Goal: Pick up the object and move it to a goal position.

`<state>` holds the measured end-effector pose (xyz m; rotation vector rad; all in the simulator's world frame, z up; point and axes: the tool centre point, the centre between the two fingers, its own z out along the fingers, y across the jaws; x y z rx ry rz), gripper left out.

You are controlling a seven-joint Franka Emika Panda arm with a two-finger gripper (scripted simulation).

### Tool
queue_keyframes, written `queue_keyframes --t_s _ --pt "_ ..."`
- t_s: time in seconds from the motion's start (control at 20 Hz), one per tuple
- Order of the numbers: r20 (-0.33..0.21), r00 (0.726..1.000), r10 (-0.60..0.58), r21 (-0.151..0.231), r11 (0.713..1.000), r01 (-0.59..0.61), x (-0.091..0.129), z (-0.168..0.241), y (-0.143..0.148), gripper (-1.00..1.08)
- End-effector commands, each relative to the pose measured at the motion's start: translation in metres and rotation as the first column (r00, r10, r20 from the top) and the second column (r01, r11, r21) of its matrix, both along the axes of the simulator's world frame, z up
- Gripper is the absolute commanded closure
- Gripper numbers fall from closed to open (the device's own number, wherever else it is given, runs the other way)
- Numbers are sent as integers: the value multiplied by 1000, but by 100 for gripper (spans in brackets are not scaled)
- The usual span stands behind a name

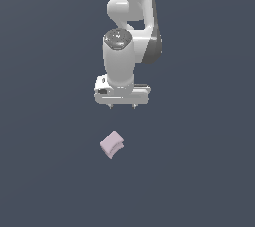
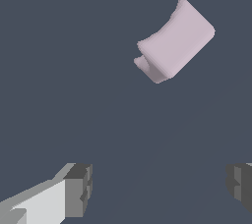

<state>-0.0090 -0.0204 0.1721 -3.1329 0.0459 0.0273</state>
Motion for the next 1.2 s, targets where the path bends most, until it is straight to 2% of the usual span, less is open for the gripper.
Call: queue_keyframes --t_s 0.0,0.35,0.7,0.9,1.15 --pt "0 1000 3 1 1000 -3 -1 0 0 -92" --pt "0 999 -46 1 999 46 8 -3 -3 -92" --pt "1 986 -169 1 986 169 29 -10 -10 -92" --pt "2 963 -270 0 963 270 46 -17 -17 -92" --pt "4 912 -411 -2 912 411 69 -28 -26 -92"
